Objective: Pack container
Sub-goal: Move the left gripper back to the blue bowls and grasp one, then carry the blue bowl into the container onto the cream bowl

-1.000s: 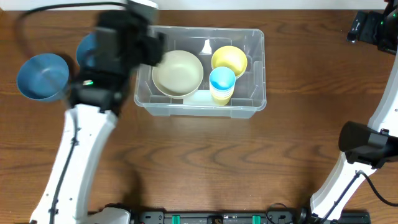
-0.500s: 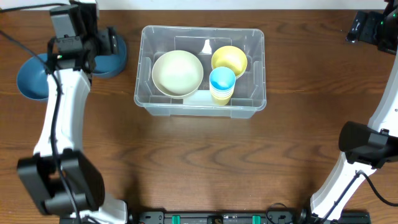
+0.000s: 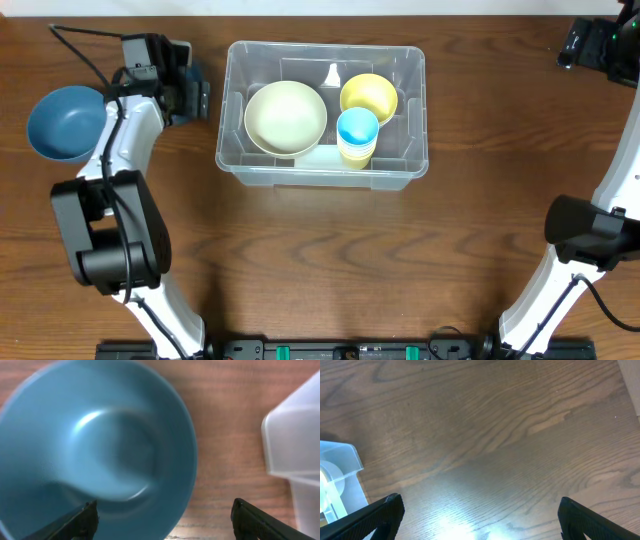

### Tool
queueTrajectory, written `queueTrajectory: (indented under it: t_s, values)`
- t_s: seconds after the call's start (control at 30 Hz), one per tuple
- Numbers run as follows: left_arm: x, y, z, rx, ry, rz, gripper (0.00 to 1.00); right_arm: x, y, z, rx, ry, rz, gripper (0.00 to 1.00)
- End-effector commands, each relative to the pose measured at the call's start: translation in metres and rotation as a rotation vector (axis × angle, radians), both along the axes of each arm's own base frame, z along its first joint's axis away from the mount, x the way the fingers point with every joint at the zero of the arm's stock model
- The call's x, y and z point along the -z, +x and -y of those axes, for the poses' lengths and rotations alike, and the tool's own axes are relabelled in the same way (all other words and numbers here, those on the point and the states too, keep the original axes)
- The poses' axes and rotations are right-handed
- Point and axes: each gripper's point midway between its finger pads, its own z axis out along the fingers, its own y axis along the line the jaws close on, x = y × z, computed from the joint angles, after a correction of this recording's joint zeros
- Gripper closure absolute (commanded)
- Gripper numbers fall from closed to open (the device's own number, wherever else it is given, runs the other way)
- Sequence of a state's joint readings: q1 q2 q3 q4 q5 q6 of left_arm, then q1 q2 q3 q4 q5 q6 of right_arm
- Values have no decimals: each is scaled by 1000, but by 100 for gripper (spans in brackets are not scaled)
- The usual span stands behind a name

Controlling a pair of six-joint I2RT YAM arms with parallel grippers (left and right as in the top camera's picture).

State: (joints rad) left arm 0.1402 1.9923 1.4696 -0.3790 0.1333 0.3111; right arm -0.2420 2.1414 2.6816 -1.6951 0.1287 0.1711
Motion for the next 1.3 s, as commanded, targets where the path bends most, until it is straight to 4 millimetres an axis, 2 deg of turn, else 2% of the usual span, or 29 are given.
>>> queueTrajectory:
  t_s: [0.0,0.1,0.17,0.2,0.3,0.4,0.5,0.57,0.63,0.73,0.9,1.0,1.17,1.27]
  values:
    - [19,-3,3,51,10,-44,15,-14,-5,3,-2,-18,30,1]
    - [33,-5,3,51,4,-74,17,-14,-5,3,-2,-18,30,1]
    - [42,-7,3,50,2,-94,25,-14,-5,3,-2,-18,30,1]
    - [46,-7,3,50,0,-102,32,-14,-5,3,-2,-18,30,1]
    - [51,-8,4,51,-1,-111,60,-14,-5,3,-2,-18,30,1]
    - [50,-6,3,51,0,-103,78,-14,-5,3,-2,-18,30,1]
    - [50,-6,3,48,-1,-103,81,-14,-5,3,-2,-18,30,1]
    - [49,-6,3,24,-16,-100,87,-14,-5,3,-2,-18,30,1]
    - [45,-4,5,-25,-46,-88,86,-14,-5,3,-2,-18,30,1]
    - [28,-1,10,-45,-60,-54,94,-14,-5,3,-1,-18,30,1]
    - [-22,5,19,-24,-51,49,94,-14,-5,3,-2,-18,30,1]
    - [-54,3,19,-52,-59,109,94,-14,-5,3,-2,-18,30,1]
    - [-106,-14,20,-69,-69,179,94,-14,-5,3,-2,-18,30,1]
    - [-135,-30,28,-76,-90,207,94,-14,-5,3,-2,-18,30,1]
